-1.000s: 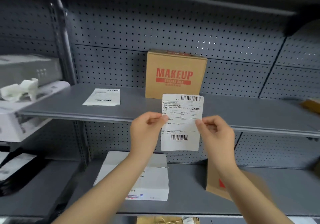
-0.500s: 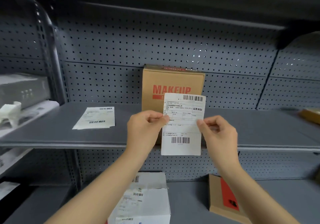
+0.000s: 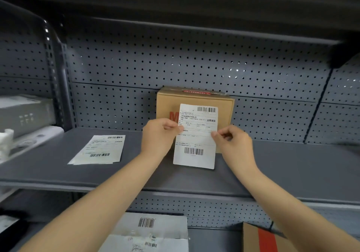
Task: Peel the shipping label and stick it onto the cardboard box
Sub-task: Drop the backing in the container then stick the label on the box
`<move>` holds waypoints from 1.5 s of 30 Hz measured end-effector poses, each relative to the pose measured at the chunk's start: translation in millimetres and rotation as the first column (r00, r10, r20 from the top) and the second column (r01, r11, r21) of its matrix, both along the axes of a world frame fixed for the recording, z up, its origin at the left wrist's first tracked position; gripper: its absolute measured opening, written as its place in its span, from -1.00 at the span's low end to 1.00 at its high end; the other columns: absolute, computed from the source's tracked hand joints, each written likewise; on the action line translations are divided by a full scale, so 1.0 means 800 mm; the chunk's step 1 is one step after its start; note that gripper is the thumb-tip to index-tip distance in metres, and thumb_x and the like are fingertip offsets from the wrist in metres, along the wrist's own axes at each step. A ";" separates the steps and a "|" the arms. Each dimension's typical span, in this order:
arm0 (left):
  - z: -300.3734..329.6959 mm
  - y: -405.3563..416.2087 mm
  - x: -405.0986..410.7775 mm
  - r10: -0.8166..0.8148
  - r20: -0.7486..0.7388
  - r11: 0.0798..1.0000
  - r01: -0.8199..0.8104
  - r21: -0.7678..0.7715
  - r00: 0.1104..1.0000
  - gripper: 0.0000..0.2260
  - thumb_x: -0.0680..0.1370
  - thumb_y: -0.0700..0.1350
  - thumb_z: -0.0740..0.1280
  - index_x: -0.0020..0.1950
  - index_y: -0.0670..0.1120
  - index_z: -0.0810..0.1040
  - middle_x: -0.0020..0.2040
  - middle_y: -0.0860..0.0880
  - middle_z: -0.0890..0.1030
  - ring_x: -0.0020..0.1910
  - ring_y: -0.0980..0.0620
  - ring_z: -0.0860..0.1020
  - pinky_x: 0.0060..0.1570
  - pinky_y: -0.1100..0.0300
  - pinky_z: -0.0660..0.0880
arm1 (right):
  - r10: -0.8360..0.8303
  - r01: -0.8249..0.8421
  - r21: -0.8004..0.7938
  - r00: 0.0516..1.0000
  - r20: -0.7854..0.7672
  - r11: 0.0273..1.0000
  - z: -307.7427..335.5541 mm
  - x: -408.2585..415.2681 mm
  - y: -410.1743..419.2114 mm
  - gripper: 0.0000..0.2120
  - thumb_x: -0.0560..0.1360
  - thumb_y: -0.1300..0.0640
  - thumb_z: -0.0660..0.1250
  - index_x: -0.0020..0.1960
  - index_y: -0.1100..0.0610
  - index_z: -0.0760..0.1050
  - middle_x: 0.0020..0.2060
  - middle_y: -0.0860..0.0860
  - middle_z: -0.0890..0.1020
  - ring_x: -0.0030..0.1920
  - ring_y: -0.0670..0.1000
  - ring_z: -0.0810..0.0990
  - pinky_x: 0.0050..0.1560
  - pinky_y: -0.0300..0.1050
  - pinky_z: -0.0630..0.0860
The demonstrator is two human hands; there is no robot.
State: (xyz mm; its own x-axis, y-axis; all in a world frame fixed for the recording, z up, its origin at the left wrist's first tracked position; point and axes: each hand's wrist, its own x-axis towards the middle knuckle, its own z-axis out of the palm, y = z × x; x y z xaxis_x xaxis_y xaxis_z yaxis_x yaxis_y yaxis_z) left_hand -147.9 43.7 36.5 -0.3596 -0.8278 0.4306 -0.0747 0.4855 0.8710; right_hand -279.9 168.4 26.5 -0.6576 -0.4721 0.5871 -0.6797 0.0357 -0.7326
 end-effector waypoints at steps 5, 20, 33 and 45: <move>0.000 -0.014 -0.018 0.066 0.010 0.997 -0.065 -0.031 0.998 -0.93 0.42 -0.05 0.47 -0.21 -0.02 0.65 -0.23 0.09 0.62 -0.20 0.20 0.55 -0.24 0.39 0.38 | 0.004 -0.004 0.017 1.000 -0.010 1.000 0.003 -0.021 -0.019 -0.87 0.45 0.11 0.39 -0.24 0.12 0.54 -0.37 -0.10 0.57 -0.39 -0.20 0.48 -0.36 -0.43 0.38; -0.008 -0.031 -0.042 0.170 0.058 0.983 -0.166 -0.074 0.984 -0.88 0.43 0.04 0.44 -0.18 0.01 0.66 -0.17 0.07 0.66 -0.12 0.10 0.59 -0.08 0.13 0.52 | -0.003 0.003 0.006 1.000 0.001 1.000 -0.003 -0.047 -0.047 -0.85 0.45 0.07 0.38 -0.23 0.12 0.55 -0.31 -0.05 0.59 -0.32 -0.12 0.47 -0.30 -0.19 0.37; -0.004 -0.028 -0.046 0.233 0.115 0.970 -0.222 -0.098 0.966 -0.88 0.45 0.05 0.41 -0.27 0.07 0.58 -0.31 0.20 0.54 -0.17 0.08 0.55 -0.23 0.18 0.42 | -0.067 0.068 0.015 0.997 -0.045 0.998 -0.006 -0.048 -0.060 -0.85 0.45 0.07 0.36 -0.27 0.08 0.50 -0.31 -0.09 0.60 -0.27 -0.06 0.53 -0.24 -0.11 0.46; -0.006 -0.030 -0.051 0.355 0.202 0.910 -0.287 -0.299 0.913 -0.83 0.50 0.08 0.33 -0.25 0.05 0.51 -0.21 0.08 0.65 -0.20 -0.04 0.58 -0.34 0.18 0.35 | -0.153 0.157 0.015 0.978 -0.143 0.988 -0.010 -0.043 -0.070 -0.83 0.45 0.06 0.34 -0.27 0.10 0.48 -0.40 -0.12 0.52 -0.26 -0.01 0.53 -0.13 0.04 0.52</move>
